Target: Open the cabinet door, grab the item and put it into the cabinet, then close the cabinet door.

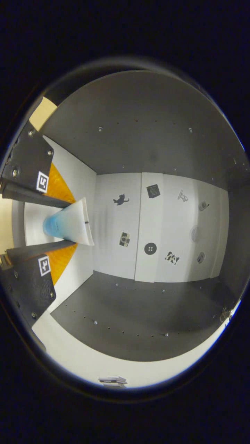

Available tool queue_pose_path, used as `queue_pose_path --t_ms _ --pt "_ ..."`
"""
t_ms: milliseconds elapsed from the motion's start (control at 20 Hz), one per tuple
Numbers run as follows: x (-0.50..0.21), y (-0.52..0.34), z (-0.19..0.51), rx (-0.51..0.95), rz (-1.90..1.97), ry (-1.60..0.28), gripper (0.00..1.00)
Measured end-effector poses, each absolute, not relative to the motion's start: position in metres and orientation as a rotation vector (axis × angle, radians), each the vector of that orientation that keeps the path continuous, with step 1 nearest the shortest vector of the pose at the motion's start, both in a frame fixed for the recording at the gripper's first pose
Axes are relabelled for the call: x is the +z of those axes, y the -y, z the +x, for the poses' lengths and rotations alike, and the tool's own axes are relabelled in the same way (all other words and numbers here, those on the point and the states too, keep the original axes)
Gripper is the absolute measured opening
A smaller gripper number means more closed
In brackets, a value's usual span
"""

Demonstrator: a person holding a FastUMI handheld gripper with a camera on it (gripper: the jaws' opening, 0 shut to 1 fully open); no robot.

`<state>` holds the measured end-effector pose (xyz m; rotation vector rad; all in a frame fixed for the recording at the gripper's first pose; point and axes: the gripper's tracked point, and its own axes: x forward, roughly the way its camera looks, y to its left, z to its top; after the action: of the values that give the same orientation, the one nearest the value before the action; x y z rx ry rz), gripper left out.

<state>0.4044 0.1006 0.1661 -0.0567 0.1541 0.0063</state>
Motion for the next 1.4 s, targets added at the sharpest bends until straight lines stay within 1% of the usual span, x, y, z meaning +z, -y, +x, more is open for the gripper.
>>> queue_pose_path --t_ms 100,150,250,350,650,900,1050,1250,1400 --pt "0.168 -0.098 0.405 -0.008 -0.056 -0.146 0.52" --pt "0.172 -0.097 0.404 -0.015 -0.051 -0.134 0.54" --pt "0.177 -0.094 0.404 -0.023 -0.036 -0.121 0.54" --pt "0.179 -0.092 0.403 -0.022 -0.024 -0.12 0.57" --pt "0.183 -0.085 0.397 -0.038 -0.025 -0.111 0.57" --pt "0.194 -0.086 0.392 -0.024 0.011 -0.084 0.57" --pt "0.199 -0.075 0.387 -0.045 0.013 -0.079 0.57" --pt "0.216 -0.07 0.362 -0.043 0.05 -0.053 0.6" --pt "0.226 -0.061 0.324 -0.053 0.018 -0.03 0.59"
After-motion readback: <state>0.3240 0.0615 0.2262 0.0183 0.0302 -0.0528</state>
